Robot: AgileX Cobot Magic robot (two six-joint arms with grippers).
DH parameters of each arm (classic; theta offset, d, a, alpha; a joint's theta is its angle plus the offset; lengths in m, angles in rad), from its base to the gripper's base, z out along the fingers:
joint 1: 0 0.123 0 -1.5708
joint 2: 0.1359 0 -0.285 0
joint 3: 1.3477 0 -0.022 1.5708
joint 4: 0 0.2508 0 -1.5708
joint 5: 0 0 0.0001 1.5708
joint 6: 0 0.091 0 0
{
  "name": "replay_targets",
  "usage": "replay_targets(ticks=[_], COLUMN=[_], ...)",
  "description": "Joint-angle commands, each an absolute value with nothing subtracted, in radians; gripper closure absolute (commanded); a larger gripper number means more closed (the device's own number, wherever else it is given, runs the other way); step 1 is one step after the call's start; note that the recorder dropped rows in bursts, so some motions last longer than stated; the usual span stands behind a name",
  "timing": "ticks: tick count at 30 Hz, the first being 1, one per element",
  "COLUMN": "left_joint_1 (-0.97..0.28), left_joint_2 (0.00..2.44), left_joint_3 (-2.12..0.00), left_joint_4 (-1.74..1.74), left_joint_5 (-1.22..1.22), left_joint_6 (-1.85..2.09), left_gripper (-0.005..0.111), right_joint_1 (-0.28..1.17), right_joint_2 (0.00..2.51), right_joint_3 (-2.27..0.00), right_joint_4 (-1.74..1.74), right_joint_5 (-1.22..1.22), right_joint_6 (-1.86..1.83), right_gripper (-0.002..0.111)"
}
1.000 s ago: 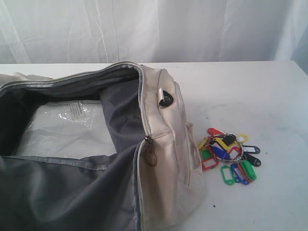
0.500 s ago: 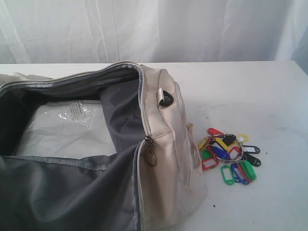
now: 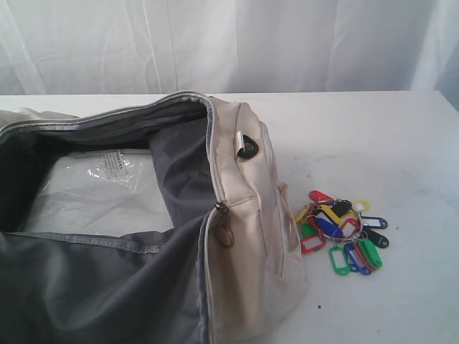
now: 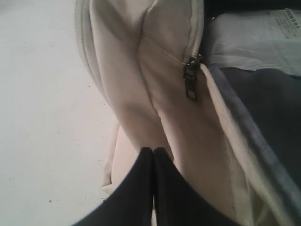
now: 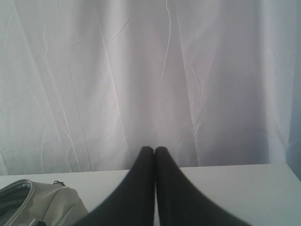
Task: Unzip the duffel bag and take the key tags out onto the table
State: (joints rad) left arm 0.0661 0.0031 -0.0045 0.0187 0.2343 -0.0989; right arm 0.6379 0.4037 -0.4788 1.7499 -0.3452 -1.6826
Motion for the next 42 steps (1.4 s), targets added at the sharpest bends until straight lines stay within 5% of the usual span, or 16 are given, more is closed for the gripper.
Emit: replay_targets(ticks=[1,42], left_joint_1=[0.05,0.047], left_joint_2=[0.0,0.0], left_joint_3=[0.0,0.0], left_joint_4=[0.0,0.008], left_joint_5=[0.237,0.232], left_joint_6=[-0.11,-0.05], left_gripper=[0.107,0.107], right_joint_1=[0.638,0.638], right_joint_2=[0.398,0.398], right_joint_3=[-0.476,-0.476], right_joint_4=[1.744,1.744], right_joint_5=[-0.341,-0.341], right_joint_6=[-1.681,-1.681], right_gripper=[0.108,0.108])
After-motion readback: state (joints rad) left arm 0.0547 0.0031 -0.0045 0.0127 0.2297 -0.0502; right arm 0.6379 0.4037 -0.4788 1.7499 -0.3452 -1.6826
